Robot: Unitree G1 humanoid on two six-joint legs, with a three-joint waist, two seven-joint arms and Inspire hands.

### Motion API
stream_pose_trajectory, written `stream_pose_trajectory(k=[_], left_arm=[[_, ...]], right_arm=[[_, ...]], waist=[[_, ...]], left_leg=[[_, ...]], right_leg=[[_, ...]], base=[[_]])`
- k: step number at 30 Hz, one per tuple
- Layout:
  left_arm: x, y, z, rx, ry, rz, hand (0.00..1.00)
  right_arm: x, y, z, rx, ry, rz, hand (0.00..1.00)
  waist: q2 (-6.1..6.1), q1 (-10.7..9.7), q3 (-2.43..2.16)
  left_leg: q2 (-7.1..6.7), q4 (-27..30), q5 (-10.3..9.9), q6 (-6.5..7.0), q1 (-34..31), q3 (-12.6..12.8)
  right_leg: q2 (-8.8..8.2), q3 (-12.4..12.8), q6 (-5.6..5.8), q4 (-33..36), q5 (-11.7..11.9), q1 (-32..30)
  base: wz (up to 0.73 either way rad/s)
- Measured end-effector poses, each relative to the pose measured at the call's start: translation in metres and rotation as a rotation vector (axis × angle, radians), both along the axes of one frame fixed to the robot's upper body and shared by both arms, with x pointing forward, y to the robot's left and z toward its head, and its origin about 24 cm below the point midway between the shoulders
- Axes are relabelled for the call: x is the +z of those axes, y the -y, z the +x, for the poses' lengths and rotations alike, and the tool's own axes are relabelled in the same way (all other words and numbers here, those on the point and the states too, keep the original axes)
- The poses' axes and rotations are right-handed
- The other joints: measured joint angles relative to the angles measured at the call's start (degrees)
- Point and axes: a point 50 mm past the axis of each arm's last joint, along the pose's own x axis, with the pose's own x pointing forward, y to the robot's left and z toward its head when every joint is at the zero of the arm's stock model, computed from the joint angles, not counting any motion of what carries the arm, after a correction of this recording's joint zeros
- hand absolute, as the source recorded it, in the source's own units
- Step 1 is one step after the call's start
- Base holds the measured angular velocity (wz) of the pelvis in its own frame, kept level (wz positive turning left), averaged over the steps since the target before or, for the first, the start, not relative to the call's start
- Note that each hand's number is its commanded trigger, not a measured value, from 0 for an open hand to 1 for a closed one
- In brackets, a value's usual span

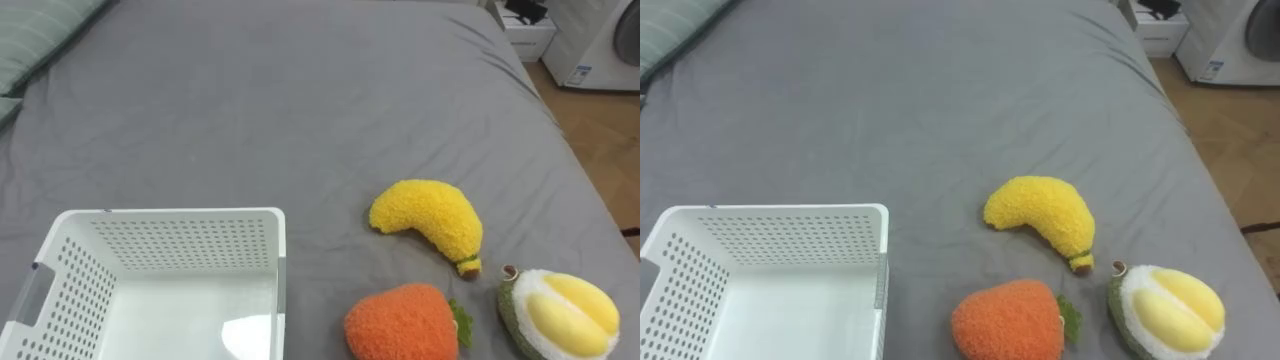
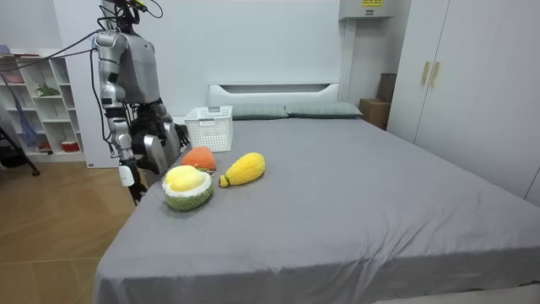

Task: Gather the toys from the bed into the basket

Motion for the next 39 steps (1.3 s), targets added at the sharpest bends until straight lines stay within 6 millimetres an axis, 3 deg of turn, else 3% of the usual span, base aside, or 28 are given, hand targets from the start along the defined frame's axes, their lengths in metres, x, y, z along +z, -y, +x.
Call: stream_pose_trajectory(k=[14, 23, 32, 34, 39], left_arm=[[0.000, 0.000, -0.001, 0.012, -0.009, 0.000, 0.00], [0.001, -0.007, -0.008, 0.114, -0.023, 0.007, 0.00], [0.003, -0.014, -0.019, 0.181, -0.056, 0.015, 0.00], [0.003, -0.015, -0.018, 0.180, -0.052, 0.019, 0.00], [0.006, -0.022, -0.009, 0.134, -0.038, 0.044, 0.00]], right_arm=[[0.000, 0.000, -0.001, -0.022, -0.011, 0.007, 0.00], [-0.001, -0.003, -0.016, -0.178, -0.069, 0.006, 0.00], [0.004, 0.011, -0.042, -0.403, -0.186, -0.095, 0.00], [0.005, 0.015, -0.041, -0.421, -0.194, -0.118, 0.00], [0.013, 0.043, -0.014, -0.390, -0.160, -0.236, 0.00]], waist=[[-0.11, 0.0, 0.02], [-0.74, -0.2, 0.21], [-1.41, -0.8, -0.38], [-1.68, -0.9, -0.38], [-2.41, -1.5, -0.27]], left_leg=[[0.01, 0.0, 0.0, 0.00, 0.1, 0.1], [0.00, 0.0, 0.0, -0.01, 0.8, 0.0], [-0.02, 0.0, 0.0, 0.00, 1.1, 0.0], [-0.02, 0.0, 0.0, 0.00, 1.1, 0.0], [-0.05, 0.1, 0.0, 0.02, 1.1, 0.1]], right_leg=[[0.00, 0.0, 0.00, 0.0, 0.0, 0.0], [0.02, 0.3, 0.00, 0.0, 0.0, 0.7], [-0.06, 0.5, -0.01, 0.1, 0.0, 0.9], [-0.04, 0.5, -0.01, 0.2, 0.0, 1.0], [-0.18, 0.1, -0.03, 0.8, -0.2, 0.6]], base=[[0.00], [0.00], [0.00], [0.00], [0.00]])
